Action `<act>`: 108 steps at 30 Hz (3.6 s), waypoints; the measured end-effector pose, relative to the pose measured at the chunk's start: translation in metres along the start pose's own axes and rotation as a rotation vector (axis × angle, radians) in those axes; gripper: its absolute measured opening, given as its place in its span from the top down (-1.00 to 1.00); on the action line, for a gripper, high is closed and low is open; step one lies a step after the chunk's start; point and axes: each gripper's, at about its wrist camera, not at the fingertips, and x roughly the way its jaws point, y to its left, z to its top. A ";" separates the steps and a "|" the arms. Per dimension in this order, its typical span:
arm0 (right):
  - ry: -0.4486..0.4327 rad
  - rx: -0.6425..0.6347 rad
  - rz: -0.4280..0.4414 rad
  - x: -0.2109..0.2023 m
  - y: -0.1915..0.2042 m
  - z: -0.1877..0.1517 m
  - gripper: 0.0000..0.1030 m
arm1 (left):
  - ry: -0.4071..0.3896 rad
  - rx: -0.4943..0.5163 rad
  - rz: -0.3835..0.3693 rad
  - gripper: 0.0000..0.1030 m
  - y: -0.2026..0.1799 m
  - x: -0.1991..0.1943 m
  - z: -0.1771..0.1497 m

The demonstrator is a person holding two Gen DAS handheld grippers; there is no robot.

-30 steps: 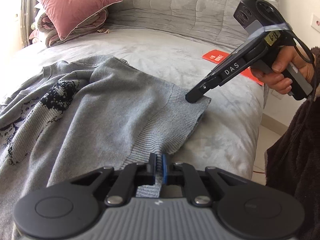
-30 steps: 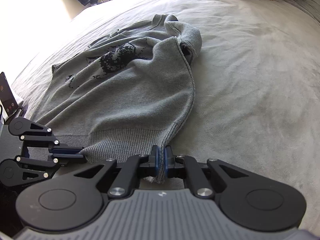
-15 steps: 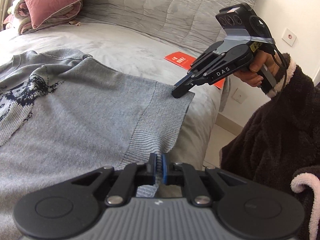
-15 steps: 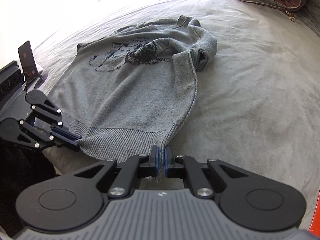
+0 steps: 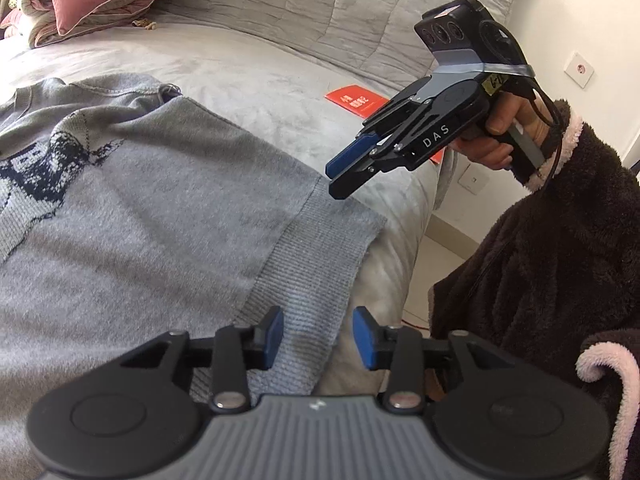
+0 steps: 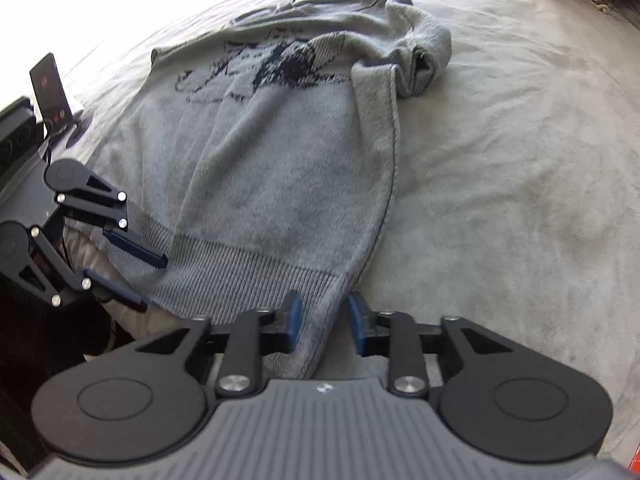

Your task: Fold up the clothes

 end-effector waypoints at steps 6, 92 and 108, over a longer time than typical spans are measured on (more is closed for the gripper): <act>-0.111 0.141 0.046 -0.005 -0.018 0.016 0.08 | -0.074 -0.059 0.037 0.12 0.013 -0.014 0.009; -0.412 0.401 -0.277 0.085 -0.004 0.136 0.24 | -0.240 -0.649 0.677 0.01 0.176 -0.078 0.000; -0.378 0.375 -0.445 0.113 -0.017 0.133 0.42 | -0.239 -0.646 0.694 0.01 0.176 -0.079 -0.001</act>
